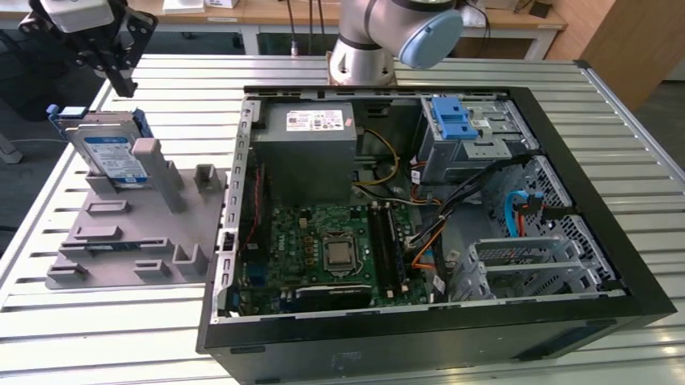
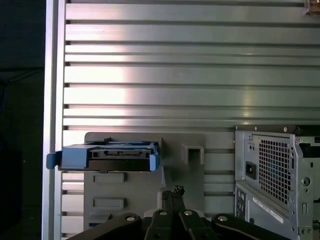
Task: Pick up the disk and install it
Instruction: 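Reach for the disk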
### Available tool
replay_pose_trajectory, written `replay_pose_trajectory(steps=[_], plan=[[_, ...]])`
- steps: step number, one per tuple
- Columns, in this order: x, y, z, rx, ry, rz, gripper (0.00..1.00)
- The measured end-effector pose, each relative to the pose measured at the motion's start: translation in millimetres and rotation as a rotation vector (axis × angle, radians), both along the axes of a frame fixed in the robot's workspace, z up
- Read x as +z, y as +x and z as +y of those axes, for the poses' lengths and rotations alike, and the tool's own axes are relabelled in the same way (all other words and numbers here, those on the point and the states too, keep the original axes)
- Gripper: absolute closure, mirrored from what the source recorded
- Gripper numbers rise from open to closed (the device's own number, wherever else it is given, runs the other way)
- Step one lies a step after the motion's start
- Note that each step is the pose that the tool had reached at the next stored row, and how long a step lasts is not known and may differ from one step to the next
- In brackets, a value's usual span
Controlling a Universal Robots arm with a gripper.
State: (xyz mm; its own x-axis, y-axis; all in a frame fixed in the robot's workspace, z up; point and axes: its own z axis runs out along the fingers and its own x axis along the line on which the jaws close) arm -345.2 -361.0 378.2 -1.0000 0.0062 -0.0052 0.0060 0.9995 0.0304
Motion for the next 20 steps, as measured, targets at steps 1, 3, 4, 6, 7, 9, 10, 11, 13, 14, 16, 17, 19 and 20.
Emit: replay_pose_trajectory(steps=[1, 3, 4, 6, 7, 9, 10, 11, 13, 14, 16, 17, 19, 20], plan=[[-0.2, -1.6, 0.3, 0.000, 0.0001, -0.0001, 0.89], [-0.5, -4.6, 0.9, 0.000, 0.0001, -0.0001, 0.89], [-0.7, -6.0, 1.2, 0.000, 0.0001, -0.0001, 0.89], [-1.0, -8.9, 1.8, 0.000, 0.0000, -0.0001, 0.89], [-1.1, -10.3, 2.1, 0.000, 0.0001, -0.0001, 0.89], [-1.5, -13.2, 2.7, 0.000, 0.0000, 0.0000, 0.89], [-1.8, -14.6, 3.0, 0.000, 0.0001, -0.0001, 0.89], [-2.0, -16.3, 3.2, 0.000, 0.0000, -0.0001, 0.89], [-2.5, -19.5, 3.7, 0.000, 0.0000, 0.0000, 0.89], [-2.7, -21.1, 3.9, 0.000, 0.0000, 0.0000, 0.89], [-3.4, -23.6, 4.1, 0.000, 0.0001, 0.0000, 0.89], [-3.8, -24.9, 4.1, 0.000, 0.0001, -0.0001, 0.89], [-4.5, -27.9, 4.3, 0.000, 0.0001, -0.0001, 0.89], [-4.7, -29.6, 4.5, 0.000, 0.0001, -0.0001, 0.89]])
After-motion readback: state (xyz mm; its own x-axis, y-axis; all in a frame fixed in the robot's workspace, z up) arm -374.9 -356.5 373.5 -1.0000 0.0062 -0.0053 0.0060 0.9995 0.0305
